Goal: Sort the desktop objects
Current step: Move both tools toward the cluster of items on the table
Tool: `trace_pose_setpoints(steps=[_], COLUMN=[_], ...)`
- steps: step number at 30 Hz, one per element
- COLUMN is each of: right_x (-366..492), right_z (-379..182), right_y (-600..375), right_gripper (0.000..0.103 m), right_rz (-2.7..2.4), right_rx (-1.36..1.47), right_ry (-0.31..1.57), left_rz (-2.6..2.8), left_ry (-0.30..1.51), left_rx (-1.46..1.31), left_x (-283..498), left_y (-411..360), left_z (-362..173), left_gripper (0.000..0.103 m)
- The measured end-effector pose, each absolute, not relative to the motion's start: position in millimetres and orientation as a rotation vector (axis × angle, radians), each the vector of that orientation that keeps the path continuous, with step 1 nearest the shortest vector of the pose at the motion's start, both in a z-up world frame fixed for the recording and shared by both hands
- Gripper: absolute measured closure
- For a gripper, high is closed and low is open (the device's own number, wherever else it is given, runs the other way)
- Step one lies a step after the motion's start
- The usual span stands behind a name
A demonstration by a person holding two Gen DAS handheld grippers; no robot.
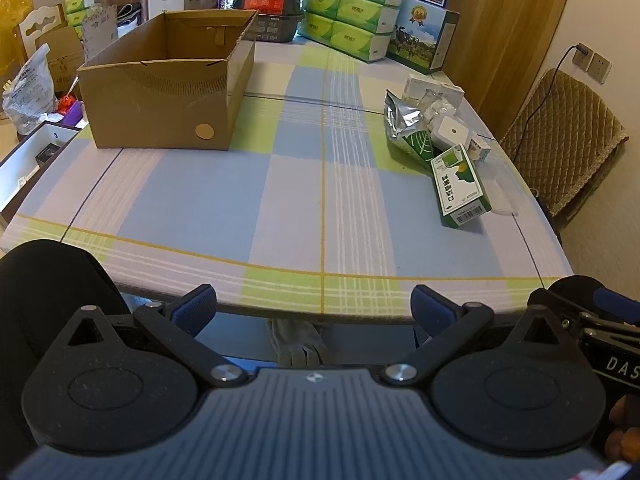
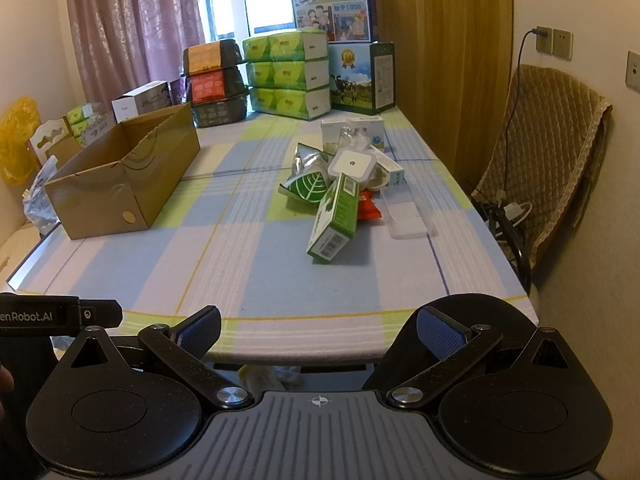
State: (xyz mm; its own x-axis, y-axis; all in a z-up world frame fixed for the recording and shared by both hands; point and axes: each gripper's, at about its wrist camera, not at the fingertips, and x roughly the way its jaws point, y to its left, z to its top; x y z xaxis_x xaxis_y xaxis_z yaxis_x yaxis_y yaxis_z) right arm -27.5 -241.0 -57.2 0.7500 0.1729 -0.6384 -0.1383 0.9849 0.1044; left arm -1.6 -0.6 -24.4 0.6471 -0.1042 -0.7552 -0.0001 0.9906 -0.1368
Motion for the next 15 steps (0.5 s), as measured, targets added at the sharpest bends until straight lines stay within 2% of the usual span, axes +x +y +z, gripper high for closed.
trace_pose_setpoints(steps=[15], right_x=[10.9], right_z=[-52.0], right_y=[-263.5], right_gripper=[0.002], right_rz=[0.118], right_rx=[0.019], right_ry=[0.65], left_rz=[-0.126], left_ry=[0.884], left_rx=[-0.139], left_x=[45.6], left_y=[-21.4], left_z=[-24.5], left_gripper=[0.001])
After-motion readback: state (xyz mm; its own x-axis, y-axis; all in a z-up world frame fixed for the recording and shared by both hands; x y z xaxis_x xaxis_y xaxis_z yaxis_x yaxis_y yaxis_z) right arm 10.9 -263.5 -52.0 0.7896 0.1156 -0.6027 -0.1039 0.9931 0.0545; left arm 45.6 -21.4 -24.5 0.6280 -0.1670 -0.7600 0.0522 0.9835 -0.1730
